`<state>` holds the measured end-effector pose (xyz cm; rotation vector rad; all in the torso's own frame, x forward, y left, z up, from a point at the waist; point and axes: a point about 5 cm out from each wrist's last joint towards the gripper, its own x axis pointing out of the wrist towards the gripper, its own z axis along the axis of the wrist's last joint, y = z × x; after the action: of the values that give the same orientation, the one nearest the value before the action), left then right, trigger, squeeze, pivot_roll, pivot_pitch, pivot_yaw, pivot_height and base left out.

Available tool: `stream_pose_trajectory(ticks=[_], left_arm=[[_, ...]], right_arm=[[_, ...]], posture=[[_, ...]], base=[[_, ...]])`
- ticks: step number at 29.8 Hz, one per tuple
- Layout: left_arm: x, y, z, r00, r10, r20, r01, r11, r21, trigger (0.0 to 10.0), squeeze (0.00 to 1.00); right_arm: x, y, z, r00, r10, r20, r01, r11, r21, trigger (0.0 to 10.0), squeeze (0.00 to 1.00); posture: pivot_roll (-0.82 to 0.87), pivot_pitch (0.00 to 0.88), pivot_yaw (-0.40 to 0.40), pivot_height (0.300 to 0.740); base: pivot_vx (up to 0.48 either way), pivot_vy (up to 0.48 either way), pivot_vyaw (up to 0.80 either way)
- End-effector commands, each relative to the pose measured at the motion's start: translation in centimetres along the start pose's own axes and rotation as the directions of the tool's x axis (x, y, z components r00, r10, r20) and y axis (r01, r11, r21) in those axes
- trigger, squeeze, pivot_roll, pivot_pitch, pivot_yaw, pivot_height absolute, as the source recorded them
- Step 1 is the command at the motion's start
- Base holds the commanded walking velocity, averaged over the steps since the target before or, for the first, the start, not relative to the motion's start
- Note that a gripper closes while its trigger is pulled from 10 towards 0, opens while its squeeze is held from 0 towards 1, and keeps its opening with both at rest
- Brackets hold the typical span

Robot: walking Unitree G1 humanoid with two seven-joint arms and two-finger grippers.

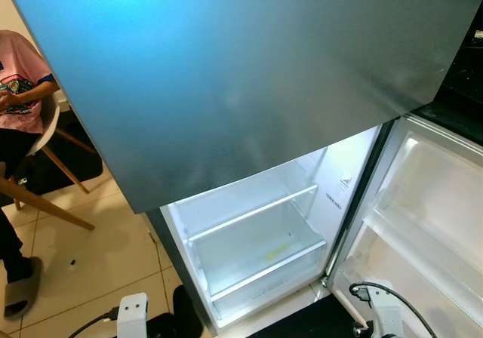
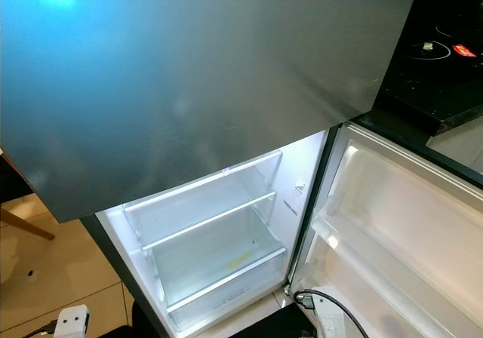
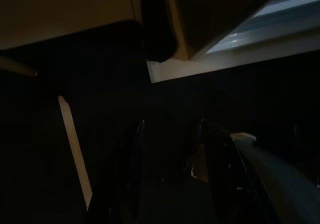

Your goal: Restocking fridge

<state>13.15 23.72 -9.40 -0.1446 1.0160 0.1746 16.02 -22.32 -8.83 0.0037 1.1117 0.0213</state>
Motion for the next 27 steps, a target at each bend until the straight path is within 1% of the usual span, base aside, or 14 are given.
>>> stream_pose_trajectory(ticks=[1,4,7,8,11,13,15,16,18,20,27], left_arm=[[-0.1,-0.2,-1.2,0.999,-0.002,-0.043,0.002,1.0,-0.008,10.0,0.0],[-0.3,0.0,-1.7,0.998,0.003,-0.058,-0.004,1.0,-0.012,10.0,0.0],[-0.4,0.3,-1.6,0.999,0.011,-0.047,-0.012,1.0,-0.024,10.0,0.0],[-0.4,0.3,-1.6,0.999,0.014,-0.05,-0.015,1.0,-0.025,10.0,0.0],[-0.4,0.3,-1.7,0.999,0.014,-0.053,-0.015,1.0,-0.026,10.0,0.0],[-0.3,0.3,-1.5,0.998,0.012,-0.055,-0.012,1.0,-0.013,10.0,0.0],[-0.2,0.3,-1.3,0.999,0.015,-0.051,-0.016,1.0,-0.015,10.0,0.0],[-0.2,0.2,-0.9,0.999,0.015,-0.045,-0.016,1.0,-0.023,10.0,0.0],[0.0,0.0,-0.5,0.999,0.009,-0.041,-0.01,1.0,-0.02,10.0,0.0],[0.1,-0.2,-0.3,0.999,0.007,-0.041,-0.008,1.0,-0.024,10.0,0.0],[0.2,-0.6,-0.3,0.999,0.007,-0.039,-0.008,0.999,-0.041,10.0,0.0]], right_arm=[[0.0,0.0,0.1,1.0,-0.002,0.0,0.002,1.0,0.003,10.0,0.0],[0.0,0.0,-0.1,1.0,-0.003,-0.005,0.003,1.0,0.0,10.0,0.0],[0.0,0.0,-0.7,1.0,0.0,-0.02,0.0,1.0,-0.011,10.0,0.0],[-0.1,-0.1,-1.1,0.999,-0.011,-0.032,0.011,1.0,-0.006,10.0,0.0],[-0.1,-0.1,-1.4,0.999,-0.017,-0.041,0.017,1.0,0.002,10.0,0.0],[-0.1,0.1,-1.6,0.999,-0.016,-0.051,0.016,1.0,-0.006,10.0,0.0],[0.0,0.4,-1.6,0.998,-0.009,-0.054,0.008,1.0,-0.023,10.0,0.0],[0.1,0.7,-1.2,0.999,-0.006,-0.044,0.005,1.0,-0.026,10.0,0.0],[0.2,1.0,-0.5,1.0,-0.002,-0.025,0.002,1.0,-0.026,10.0,0.0],[0.3,1.1,0.1,1.0,0.001,-0.016,-0.001,0.999,-0.036,10.0,0.0],[0.3,1.0,0.3,1.0,0.0,-0.019,-0.002,0.998,-0.068,10.0,0.0]], posture=[[-0.02,0.0,0.016,0.74],[-0.02,0.0,0.014,0.74],[-0.01,0.0,0.03,0.74],[-0.01,0.0,0.03,0.74],[-0.02,0.0,0.027,0.74],[-0.02,0.0,0.024,0.74],[-0.02,0.0,0.024,0.74],[-0.03,0.0,0.038,0.74],[-0.03,0.0,0.037,0.74],[-0.02,0.0,0.028,0.74],[-0.02,0.0,0.012,0.74]], base=[[0.0,0.0,0.0],[0.0,0.0,0.0],[0.0,0.0,0.0],[0.0,0.0,0.0],[0.0,0.0,0.0],[0.0,0.0,0.0],[0.0,0.0,0.0],[0.0,0.0,0.0],[0.0,0.0,0.0],[0.0,0.0,0.0],[0.0,0.0,0.0]])
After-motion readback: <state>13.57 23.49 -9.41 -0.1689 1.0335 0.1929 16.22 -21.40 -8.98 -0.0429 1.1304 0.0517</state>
